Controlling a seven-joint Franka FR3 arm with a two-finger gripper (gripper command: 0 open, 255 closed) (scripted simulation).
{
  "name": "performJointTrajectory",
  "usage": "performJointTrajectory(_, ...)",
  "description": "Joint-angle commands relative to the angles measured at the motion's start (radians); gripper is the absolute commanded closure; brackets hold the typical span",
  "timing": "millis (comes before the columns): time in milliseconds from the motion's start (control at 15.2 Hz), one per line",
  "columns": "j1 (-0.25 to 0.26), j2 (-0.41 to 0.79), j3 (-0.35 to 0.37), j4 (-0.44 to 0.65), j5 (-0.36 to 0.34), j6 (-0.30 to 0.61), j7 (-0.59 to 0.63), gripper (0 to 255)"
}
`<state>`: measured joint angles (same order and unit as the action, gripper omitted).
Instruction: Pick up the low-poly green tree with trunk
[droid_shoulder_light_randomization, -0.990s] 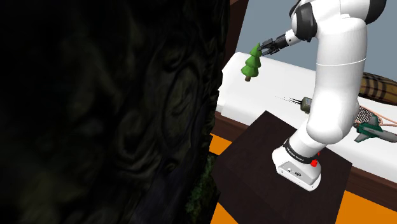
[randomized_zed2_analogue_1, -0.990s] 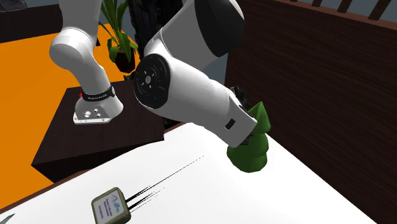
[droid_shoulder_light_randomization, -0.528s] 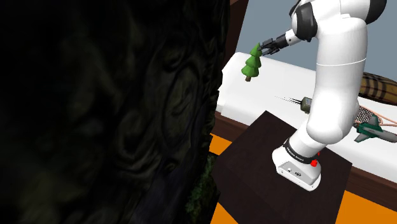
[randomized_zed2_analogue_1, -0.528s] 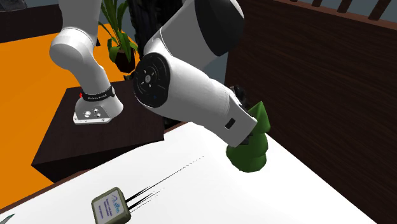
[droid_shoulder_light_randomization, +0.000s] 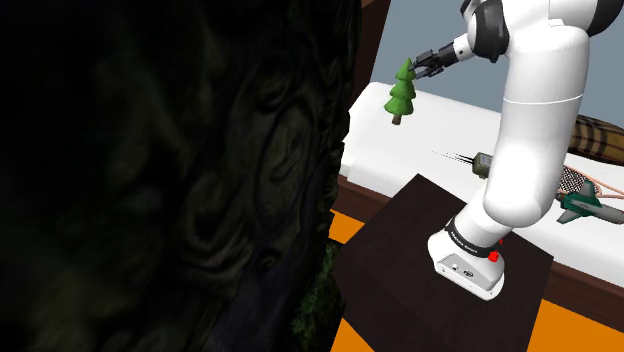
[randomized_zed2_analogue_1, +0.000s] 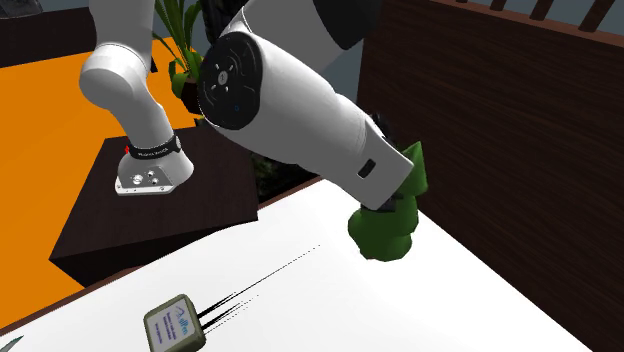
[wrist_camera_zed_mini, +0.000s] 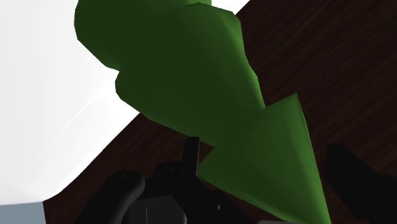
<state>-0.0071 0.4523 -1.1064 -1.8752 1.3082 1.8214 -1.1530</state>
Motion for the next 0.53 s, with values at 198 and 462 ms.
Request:
performJointTrajectory(198,0.024,-0.038,-0.028,0.022,-0.041,-0.011,0.047,255)
performJointTrajectory(462,0.032,-0.052,-0.039,0.034,-0.057,-0.017,0.067,255)
